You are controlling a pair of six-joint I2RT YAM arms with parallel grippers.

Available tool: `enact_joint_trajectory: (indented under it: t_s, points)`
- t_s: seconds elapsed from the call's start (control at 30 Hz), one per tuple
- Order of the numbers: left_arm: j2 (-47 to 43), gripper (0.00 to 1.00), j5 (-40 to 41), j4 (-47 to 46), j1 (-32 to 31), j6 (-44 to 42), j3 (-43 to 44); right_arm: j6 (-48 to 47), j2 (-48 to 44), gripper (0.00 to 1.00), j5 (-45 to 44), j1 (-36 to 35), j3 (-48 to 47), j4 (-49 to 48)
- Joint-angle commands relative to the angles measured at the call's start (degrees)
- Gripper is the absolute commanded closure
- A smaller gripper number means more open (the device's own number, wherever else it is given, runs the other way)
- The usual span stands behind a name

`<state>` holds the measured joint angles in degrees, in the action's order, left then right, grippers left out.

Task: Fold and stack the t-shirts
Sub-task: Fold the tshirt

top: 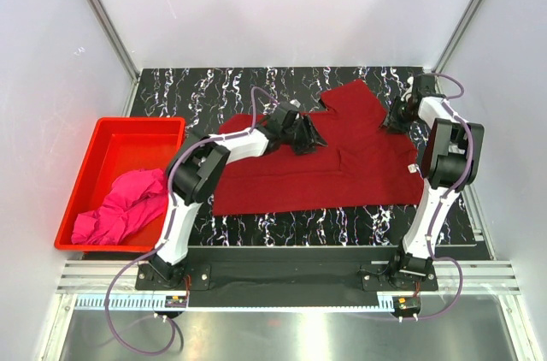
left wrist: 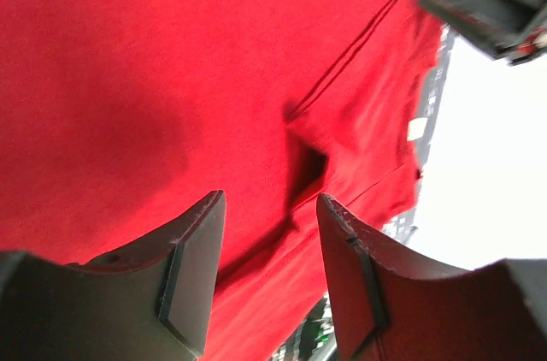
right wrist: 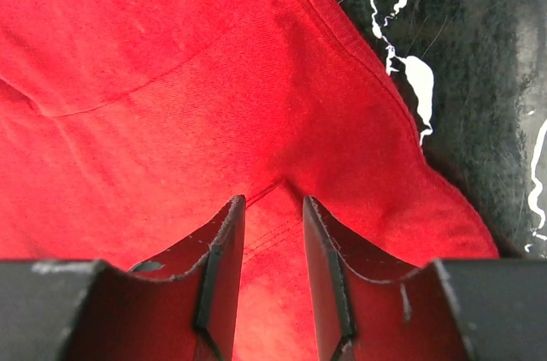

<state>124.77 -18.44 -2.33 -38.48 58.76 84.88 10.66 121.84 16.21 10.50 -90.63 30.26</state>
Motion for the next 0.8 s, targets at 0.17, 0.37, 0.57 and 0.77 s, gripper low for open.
enact_joint_trajectory:
  t_s: [0.17, 0.37, 0.57, 0.77]
  points:
    - [2.84, 0.48, 1.83, -0.66, -0.72, 5.22, 8.01, -1.43, 1.99, 0.60, 1.90, -0.66, -1.74, -1.43]
    - [5.04, 0.47, 1.82, 1.36, -1.42, 6.19, 11.08, -1.16, 2.87, 0.80, 1.46, -0.66, -2.53, -1.00]
    - [6.71, 0.46, 2.79, 4.78, -1.77, 6.28, 13.29, -0.90, 1.21, 0.85, -0.56, -0.66, -2.62, -0.29]
    - [9.35, 0.48, 1.83, 4.00, -2.56, 8.12, 15.49, -0.81, 0.06, 0.80, -0.83, -0.66, -2.36, 0.06]
